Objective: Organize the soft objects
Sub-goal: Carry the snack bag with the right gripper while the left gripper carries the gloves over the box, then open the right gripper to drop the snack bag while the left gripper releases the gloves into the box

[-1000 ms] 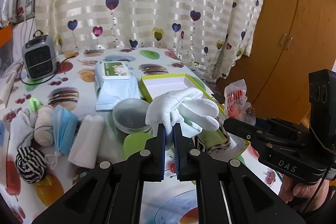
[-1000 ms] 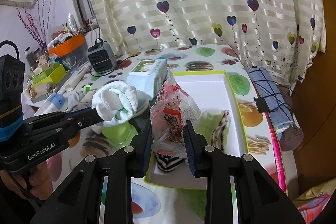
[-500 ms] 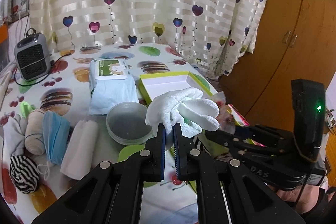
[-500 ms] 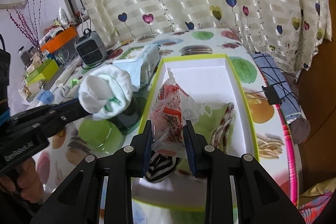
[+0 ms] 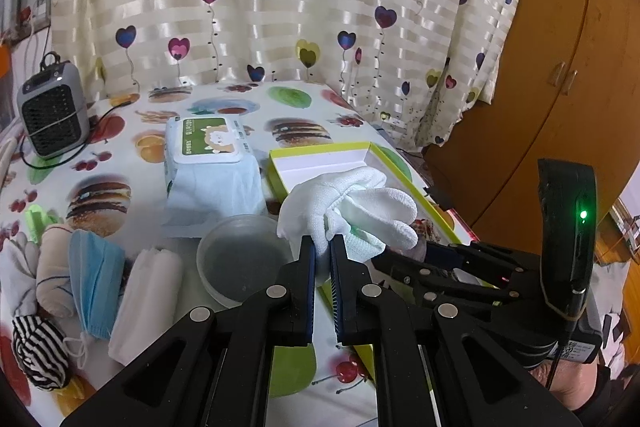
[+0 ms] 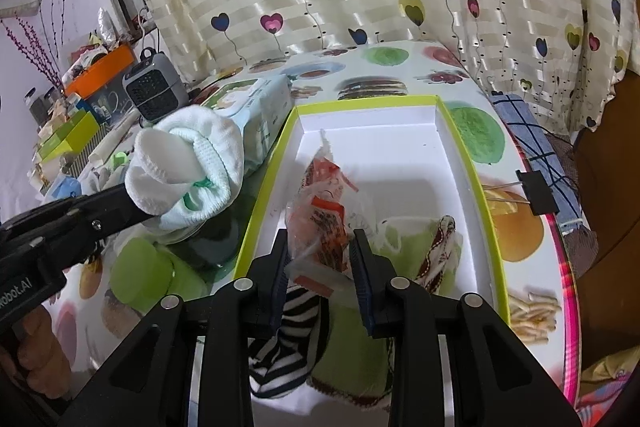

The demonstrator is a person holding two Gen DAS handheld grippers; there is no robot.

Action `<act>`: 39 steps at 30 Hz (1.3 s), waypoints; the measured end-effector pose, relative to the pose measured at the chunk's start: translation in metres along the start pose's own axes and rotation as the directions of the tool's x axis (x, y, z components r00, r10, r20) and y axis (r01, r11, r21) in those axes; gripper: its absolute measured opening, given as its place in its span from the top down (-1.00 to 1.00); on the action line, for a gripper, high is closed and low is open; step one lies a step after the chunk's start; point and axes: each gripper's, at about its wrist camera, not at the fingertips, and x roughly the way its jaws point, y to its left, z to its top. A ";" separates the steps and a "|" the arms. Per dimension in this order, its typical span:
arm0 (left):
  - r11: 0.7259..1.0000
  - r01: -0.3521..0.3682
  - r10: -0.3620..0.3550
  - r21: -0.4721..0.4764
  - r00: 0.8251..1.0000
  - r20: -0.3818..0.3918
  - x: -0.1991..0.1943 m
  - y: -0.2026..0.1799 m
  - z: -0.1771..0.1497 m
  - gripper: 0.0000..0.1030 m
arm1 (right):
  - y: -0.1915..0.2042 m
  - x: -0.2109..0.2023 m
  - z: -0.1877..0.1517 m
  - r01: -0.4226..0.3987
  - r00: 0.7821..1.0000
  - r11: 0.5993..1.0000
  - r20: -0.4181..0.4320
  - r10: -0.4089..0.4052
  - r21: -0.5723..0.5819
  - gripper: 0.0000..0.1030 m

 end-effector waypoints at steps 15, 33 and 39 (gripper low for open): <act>1.000 -0.010 0.010 -0.013 1.000 0.007 0.003 0.004 0.005 0.86 | 0.012 -0.003 -0.002 0.009 1.000 0.997 0.024 -0.007 -0.075 0.22; 0.997 0.039 -0.036 0.065 0.998 -0.042 0.027 -0.036 0.006 0.86 | -0.036 -0.057 -0.013 0.069 0.989 0.993 0.123 -0.080 0.093 0.22; 0.994 0.068 -0.061 0.085 0.995 -0.077 0.044 -0.043 0.004 0.66 | -0.043 -0.060 -0.014 0.080 0.988 0.991 0.124 -0.093 0.105 0.22</act>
